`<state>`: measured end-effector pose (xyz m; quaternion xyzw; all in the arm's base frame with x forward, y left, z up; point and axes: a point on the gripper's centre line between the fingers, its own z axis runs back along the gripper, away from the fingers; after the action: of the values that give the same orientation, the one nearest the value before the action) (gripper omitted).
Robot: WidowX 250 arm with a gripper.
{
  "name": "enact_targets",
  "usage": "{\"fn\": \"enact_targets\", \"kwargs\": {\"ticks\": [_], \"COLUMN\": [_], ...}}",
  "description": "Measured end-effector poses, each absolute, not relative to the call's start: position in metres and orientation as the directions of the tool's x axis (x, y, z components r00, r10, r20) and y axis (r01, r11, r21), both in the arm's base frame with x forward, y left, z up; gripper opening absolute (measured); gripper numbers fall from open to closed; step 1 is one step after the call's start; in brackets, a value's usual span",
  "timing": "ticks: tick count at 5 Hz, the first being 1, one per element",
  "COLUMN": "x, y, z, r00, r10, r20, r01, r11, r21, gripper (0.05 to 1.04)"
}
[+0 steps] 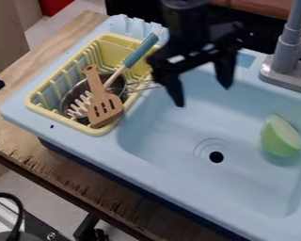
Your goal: Move the green object to the upper left side of the sink
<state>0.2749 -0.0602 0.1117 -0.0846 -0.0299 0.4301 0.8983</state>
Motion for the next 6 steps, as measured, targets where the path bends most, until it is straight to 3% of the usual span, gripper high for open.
{"fn": "enact_targets", "kwargs": {"ticks": [2,4,6], "x": [0.292,0.300,0.299], "y": [-0.080,-0.101,-0.118], "z": [0.104,0.083,0.069], "r00": [0.621,0.661,0.717], "r10": [0.782,0.749,0.692], "r20": [-0.055,-0.047,-0.080], "r01": [-0.775,-0.727,-0.676], "r11": [0.601,0.624,0.662], "r21": [-0.198,-0.286,-0.325], "gripper": [1.000,0.999,0.999]}}
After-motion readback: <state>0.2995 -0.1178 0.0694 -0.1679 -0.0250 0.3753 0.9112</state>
